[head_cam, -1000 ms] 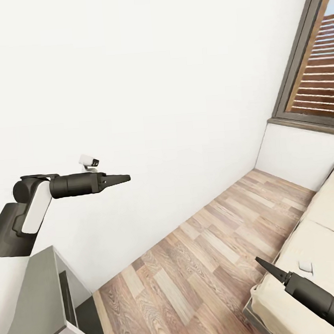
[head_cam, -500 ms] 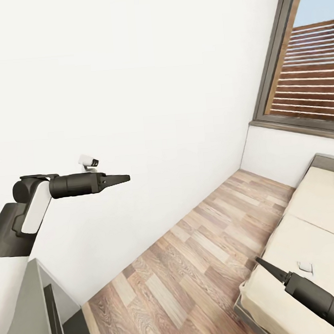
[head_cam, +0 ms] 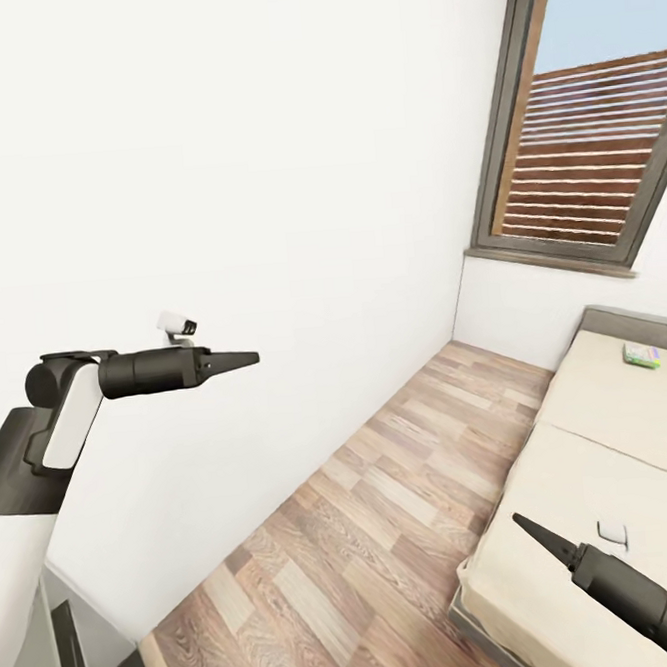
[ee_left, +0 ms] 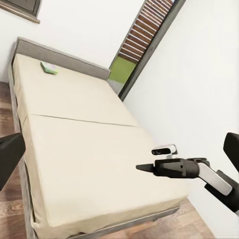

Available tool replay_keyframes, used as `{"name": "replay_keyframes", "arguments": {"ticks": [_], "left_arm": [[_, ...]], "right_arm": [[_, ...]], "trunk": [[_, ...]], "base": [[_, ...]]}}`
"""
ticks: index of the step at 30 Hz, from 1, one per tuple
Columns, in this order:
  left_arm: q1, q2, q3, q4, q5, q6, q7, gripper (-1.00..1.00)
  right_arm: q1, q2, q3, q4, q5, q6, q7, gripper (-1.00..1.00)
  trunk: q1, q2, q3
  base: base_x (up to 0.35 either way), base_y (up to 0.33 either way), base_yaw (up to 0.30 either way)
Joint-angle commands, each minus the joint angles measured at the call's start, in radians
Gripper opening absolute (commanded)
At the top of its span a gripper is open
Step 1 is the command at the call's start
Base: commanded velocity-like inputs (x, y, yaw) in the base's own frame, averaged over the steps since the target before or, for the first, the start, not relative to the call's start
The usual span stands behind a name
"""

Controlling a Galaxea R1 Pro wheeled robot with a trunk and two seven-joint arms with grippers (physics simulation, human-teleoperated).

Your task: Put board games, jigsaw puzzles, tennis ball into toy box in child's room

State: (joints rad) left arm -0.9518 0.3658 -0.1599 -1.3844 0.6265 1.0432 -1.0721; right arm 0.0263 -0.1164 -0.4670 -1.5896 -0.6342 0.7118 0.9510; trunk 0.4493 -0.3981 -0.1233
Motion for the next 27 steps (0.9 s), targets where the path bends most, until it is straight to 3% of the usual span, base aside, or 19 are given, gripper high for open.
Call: {"name": "replay_keyframes", "arguments": {"ticks": [1,9,13,17,27], "left_arm": [[0.001,0.001,-0.001,0.001,0.001,0.004,-0.001,1.00],[0.024,0.023,0.001,0.024,-0.025,0.004,0.035,1.00],[0.038,0.032,0.003,0.055,-0.033,0.000,0.043,1.00],[0.058,0.043,0.018,0.099,-0.042,-0.013,0.048,1.00],[0.100,0.060,0.070,0.204,-0.109,-0.028,0.065,1.00]], "right_arm": [[0.000,0.000,-0.005,0.000,-0.005,0.006,0.003,1.00],[0.001,0.000,-0.068,0.003,-0.005,0.011,0.040,1.00],[0.001,0.000,-0.081,0.004,-0.004,0.012,0.057,1.00],[0.001,-0.001,-0.089,0.005,-0.004,0.012,0.068,1.00],[0.003,-0.001,-0.121,0.006,-0.004,0.014,0.073,1.00]], "trunk": [[0.001,-0.002,0.000],[0.001,-0.002,0.011],[0.001,-0.002,0.017],[0.001,-0.002,0.023],[0.001,-0.002,0.038]], "base": [[0.000,0.000,-0.189],[0.000,0.000,-0.192],[0.000,0.000,-0.196],[0.000,0.000,-0.197],[0.000,0.000,-0.198]]}}
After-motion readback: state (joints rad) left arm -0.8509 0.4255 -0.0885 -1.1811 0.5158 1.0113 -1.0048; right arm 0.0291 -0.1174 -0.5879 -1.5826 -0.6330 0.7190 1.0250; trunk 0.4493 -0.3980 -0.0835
